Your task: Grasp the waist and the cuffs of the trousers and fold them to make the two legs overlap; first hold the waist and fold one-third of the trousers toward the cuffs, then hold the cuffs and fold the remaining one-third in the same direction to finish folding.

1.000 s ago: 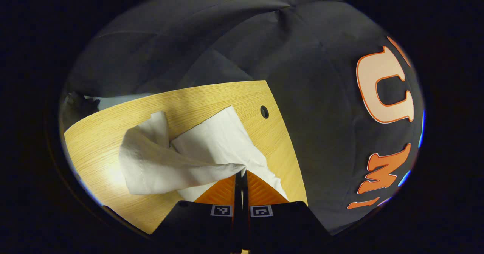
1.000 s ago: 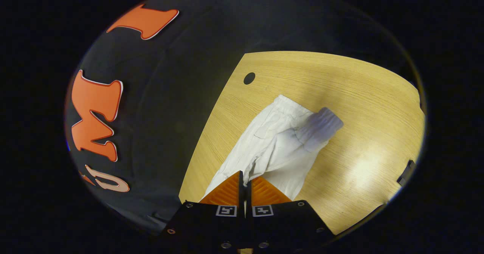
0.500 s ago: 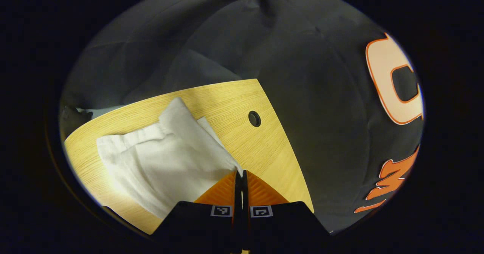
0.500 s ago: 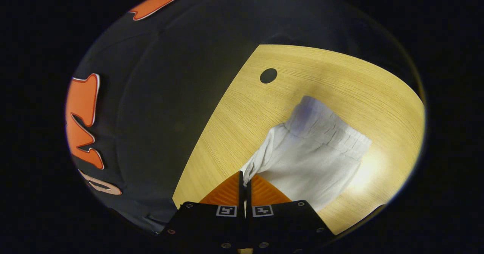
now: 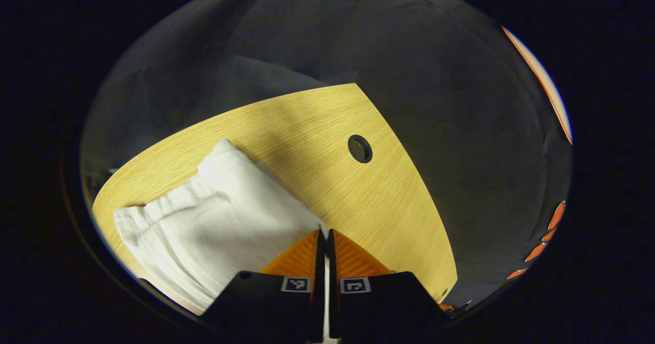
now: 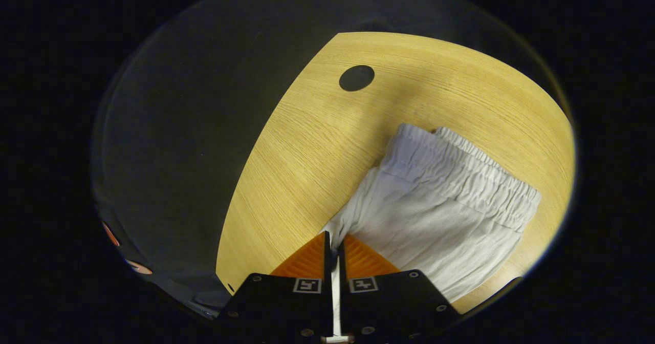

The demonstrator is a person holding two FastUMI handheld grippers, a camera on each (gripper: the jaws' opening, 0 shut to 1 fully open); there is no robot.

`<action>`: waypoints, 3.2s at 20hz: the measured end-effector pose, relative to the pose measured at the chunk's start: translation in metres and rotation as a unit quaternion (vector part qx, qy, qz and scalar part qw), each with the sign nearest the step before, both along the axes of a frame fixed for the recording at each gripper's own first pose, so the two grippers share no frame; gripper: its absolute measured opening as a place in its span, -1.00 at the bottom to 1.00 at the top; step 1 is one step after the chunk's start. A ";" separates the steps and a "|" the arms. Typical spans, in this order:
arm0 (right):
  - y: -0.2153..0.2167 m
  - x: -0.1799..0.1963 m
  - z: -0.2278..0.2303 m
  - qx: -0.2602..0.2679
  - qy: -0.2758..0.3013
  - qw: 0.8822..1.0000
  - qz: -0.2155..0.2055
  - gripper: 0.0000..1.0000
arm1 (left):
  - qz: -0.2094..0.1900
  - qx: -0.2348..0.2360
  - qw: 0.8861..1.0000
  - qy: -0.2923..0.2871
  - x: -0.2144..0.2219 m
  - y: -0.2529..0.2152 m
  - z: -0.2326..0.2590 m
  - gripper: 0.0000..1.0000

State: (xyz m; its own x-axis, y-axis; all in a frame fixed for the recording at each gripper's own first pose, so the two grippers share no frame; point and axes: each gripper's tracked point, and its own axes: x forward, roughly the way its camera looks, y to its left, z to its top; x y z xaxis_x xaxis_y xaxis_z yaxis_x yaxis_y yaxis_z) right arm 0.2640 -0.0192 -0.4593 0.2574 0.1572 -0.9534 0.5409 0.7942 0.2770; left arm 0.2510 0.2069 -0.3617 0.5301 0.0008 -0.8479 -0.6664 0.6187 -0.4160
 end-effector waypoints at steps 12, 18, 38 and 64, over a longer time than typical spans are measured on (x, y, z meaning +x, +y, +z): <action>-0.008 0.004 0.080 -0.127 -0.065 0.980 0.139 0.96 | -0.153 0.246 0.957 -0.032 0.016 0.017 0.067 0.99; -0.021 -0.041 0.155 -0.229 -0.104 0.945 0.208 0.97 | -0.194 0.291 0.931 -0.107 0.009 0.000 0.113 1.00; -0.095 -0.088 0.119 -0.114 -0.083 0.990 -0.001 0.98 | -0.212 0.385 0.864 -0.247 -0.030 -0.039 0.201 0.97; -0.083 -0.054 0.175 -0.078 -0.155 0.985 -0.011 -0.98 | -0.183 0.378 0.880 -0.224 -0.048 -0.038 0.189 0.98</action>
